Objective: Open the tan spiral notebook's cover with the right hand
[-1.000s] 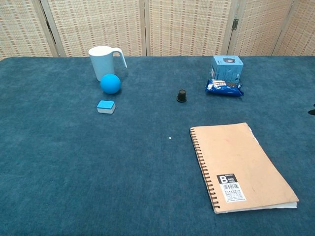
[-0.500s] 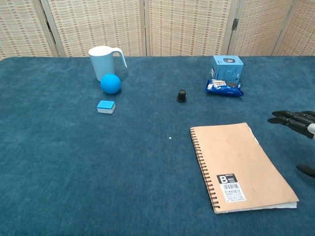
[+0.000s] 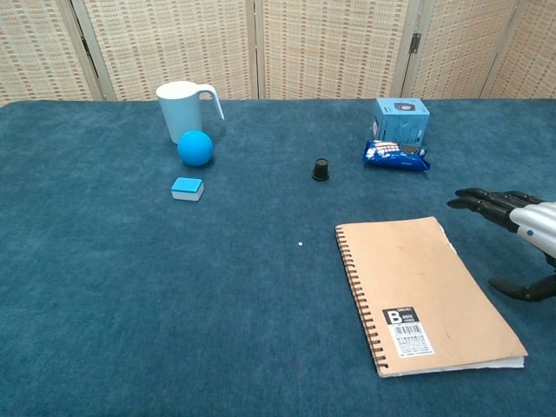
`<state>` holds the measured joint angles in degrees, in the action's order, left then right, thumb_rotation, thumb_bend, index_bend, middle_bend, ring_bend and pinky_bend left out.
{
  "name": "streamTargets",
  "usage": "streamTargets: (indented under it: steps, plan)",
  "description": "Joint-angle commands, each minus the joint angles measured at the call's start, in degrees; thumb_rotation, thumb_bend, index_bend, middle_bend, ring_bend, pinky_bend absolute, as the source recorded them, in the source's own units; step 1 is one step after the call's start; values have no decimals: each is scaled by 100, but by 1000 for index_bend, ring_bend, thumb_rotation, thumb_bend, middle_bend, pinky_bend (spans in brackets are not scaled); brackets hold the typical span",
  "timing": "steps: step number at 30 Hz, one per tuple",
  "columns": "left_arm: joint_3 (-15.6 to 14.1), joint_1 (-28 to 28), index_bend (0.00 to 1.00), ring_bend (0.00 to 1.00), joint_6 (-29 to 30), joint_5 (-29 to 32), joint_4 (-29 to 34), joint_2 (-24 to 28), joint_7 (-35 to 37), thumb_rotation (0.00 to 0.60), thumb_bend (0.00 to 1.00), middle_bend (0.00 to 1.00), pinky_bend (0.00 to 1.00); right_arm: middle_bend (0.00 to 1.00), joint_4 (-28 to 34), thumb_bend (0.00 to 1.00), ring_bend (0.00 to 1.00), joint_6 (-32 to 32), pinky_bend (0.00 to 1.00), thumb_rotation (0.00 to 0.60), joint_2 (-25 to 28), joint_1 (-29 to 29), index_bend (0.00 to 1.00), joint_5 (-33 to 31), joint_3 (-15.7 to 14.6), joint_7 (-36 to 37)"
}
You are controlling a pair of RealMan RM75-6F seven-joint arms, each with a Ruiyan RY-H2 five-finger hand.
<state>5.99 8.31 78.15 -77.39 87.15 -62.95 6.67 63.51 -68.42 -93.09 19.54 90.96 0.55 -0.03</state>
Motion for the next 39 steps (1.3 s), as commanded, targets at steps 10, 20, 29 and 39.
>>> streamTargets:
  steps: [10, 20, 29, 39]
  plan:
    - [8, -15, 58, 15, 29, 18, 25, 5, -52, 600, 206, 0, 180, 0, -221, 368, 0, 77, 0, 600, -206, 142, 0, -81, 33, 301]
    - [21, -12, 58, 15, -31, 136, 59, 7, -177, 600, 206, 0, 180, 0, -344, 367, 0, 38, 0, 600, -359, 218, 0, -100, 45, 534]
    - [63, -40, 58, 15, 18, 209, 81, 21, -210, 600, 206, 0, 180, 0, -462, 363, 0, -143, 0, 600, -498, 279, 0, -17, 54, 834]
    - [204, -161, 60, 16, 245, 436, 165, 44, -239, 600, 206, 0, 180, 0, -234, 357, 0, -586, 0, 600, -543, 456, 0, 235, 196, 930]
